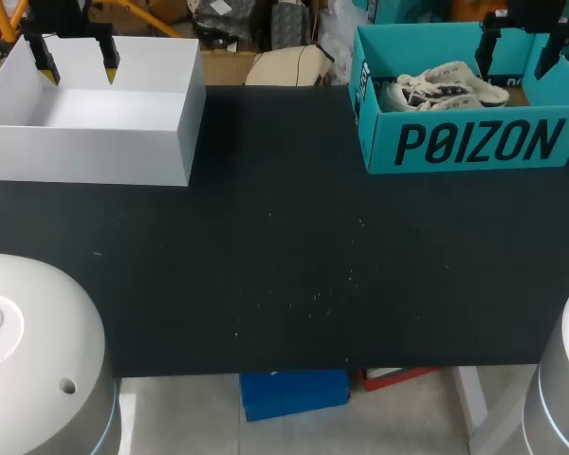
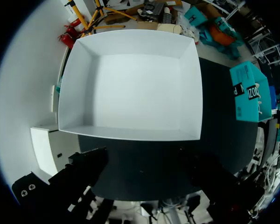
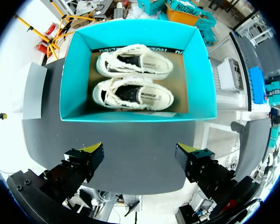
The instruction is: Take the shoe out of the shoebox, open the shoe tongue, remove and reinsert the insole, then place the shoe into the shoebox
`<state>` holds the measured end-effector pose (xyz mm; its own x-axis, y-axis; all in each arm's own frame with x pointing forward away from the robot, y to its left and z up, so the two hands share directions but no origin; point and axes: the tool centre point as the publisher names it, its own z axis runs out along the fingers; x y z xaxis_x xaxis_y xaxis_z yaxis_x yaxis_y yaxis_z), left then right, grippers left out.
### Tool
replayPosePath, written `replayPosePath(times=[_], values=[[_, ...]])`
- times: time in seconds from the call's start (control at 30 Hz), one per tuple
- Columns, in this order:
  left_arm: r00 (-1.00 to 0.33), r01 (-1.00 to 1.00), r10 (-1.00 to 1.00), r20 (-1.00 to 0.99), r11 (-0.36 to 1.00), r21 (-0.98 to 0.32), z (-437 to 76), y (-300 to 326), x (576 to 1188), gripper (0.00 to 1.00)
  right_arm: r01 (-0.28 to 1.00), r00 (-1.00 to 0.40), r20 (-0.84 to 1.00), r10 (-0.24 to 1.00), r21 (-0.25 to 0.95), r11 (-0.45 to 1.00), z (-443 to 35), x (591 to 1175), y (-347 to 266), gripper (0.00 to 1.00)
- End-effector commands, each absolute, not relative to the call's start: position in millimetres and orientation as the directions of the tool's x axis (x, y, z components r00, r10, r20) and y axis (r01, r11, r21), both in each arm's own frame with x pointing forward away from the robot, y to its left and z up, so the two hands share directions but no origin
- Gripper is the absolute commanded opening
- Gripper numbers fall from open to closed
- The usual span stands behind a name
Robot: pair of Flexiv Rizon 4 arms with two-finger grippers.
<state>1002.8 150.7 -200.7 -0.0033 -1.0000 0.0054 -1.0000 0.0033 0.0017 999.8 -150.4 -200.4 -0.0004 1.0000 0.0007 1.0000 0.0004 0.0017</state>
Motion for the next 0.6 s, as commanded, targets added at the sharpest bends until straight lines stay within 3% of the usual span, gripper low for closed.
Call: replayPosePath(times=[0.03,0.3,0.5,0.57,0.6], values=[[-0.001,-1.0,-1.0,0.002,0.001,0.003,-200.1,150.0,1002.3,1.0,1.0,0.0,0.001,1.0,0.001,0.0,-200.3,999.8,-150.4,1.0],[-0.001,-1.0,-1.0,0.002,0.001,0.003,-200.1,150.0,1002.3,1.0,1.0,0.0,0.001,1.0,0.001,0.0,-200.3,999.8,-150.4,1.0],[-0.001,-1.0,-1.0,0.002,0.001,0.003,-200.1,150.0,1002.3,1.0,0.9,-0.432,-0.015,0.902,0.056,0.432,-198.2,1008.1,-150.7,1.0],[-0.001,-1.0,-1.0,0.002,0.001,0.003,-200.1,150.0,1002.3,1.0,0.715,-0.694,-0.024,0.719,0.091,0.693,-194.6,1007.4,-151.9,1.0],[-0.001,-1.0,-1.0,0.002,0.001,0.003,-200.1,150.0,1002.3,1.0,0.558,-0.824,-0.05,0.564,0.104,0.823,-191.7,1004.2,-153.7,1.0]])
